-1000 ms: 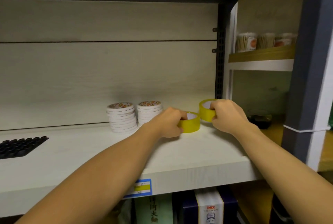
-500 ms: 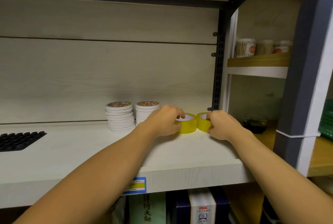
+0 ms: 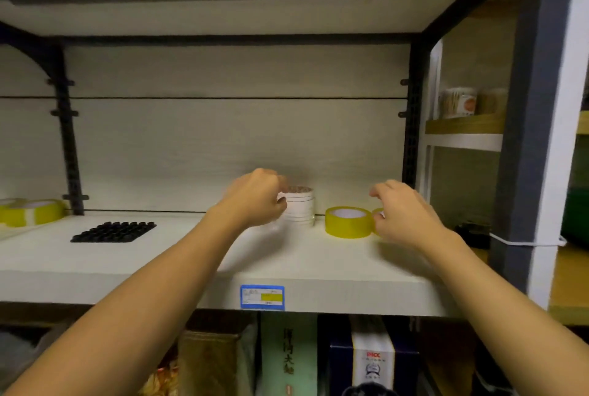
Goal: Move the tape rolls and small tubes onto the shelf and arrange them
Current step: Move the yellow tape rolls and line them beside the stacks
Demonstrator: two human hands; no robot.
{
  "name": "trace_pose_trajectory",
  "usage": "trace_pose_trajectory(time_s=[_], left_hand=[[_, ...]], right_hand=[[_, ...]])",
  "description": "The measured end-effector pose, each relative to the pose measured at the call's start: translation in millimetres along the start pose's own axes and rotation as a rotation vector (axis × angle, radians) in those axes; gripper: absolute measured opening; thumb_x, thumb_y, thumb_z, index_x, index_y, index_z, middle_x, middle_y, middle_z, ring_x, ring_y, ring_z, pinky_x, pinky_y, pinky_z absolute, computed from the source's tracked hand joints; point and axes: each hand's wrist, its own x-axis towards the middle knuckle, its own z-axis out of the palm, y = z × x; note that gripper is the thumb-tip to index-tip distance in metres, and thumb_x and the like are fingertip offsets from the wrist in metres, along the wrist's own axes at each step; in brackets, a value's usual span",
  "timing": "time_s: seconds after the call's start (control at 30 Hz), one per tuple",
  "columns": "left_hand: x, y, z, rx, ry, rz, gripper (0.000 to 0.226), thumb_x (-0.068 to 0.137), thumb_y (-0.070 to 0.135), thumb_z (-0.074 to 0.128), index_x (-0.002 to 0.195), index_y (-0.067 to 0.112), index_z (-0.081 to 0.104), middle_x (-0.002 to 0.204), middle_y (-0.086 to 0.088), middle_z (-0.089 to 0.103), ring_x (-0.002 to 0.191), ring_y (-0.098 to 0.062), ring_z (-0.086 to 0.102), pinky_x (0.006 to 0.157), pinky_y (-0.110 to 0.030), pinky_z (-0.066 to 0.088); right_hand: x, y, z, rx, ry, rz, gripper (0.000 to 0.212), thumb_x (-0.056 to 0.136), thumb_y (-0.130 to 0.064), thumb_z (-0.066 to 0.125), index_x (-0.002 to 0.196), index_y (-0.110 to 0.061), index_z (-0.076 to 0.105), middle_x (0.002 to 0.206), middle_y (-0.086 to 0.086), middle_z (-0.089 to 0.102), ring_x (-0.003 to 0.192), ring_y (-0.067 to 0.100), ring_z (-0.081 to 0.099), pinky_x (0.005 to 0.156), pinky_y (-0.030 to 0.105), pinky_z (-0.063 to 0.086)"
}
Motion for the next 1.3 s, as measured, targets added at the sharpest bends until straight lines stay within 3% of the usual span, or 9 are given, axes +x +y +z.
trace_pose_trajectory(time_s=[0.37,0.73,1.3], left_hand=[[-124.0,-69.8,-74.9,0.165,0.085,-0.242,0.029,0.095,0.035,0.057,0.121,0.023,0.064,0.117,0.007,0.066,0.104,-0.017,0.062,0.084,-0.037,0.056],[-231.6,-151.0,-132.7,0.243,0.068,-0.388,0.030,0.096,0.033,0.058,0.124,0.024,0.064,0.119,0.008,0.064,0.104,-0.013,0.061,0.084,-0.034,0.057],[-373.5,-358.9,-203.7,0.258,0.097,-0.465,0.024,0.094,0.030,0.060,0.116,0.024,0.066,0.112,0.010,0.065,0.100,-0.013,0.061,0.078,-0.034,0.055]], right_hand=[[8.2,-94.3,4.9,0.156,0.035,-0.219,0.036,0.079,-0.025,0.064,0.113,-0.015,0.059,0.111,0.008,0.060,0.107,0.031,0.058,0.090,0.043,0.050],[4.2,-248.9,-1.4,0.259,0.037,-0.394,0.042,0.090,-0.031,0.060,0.130,-0.019,0.055,0.129,0.000,0.057,0.119,0.021,0.054,0.095,0.037,0.049],[-3.9,-502.5,12.4,0.330,0.031,-0.441,0.040,0.092,-0.029,0.062,0.130,-0.020,0.054,0.128,-0.003,0.057,0.115,0.018,0.054,0.092,0.032,0.050]])
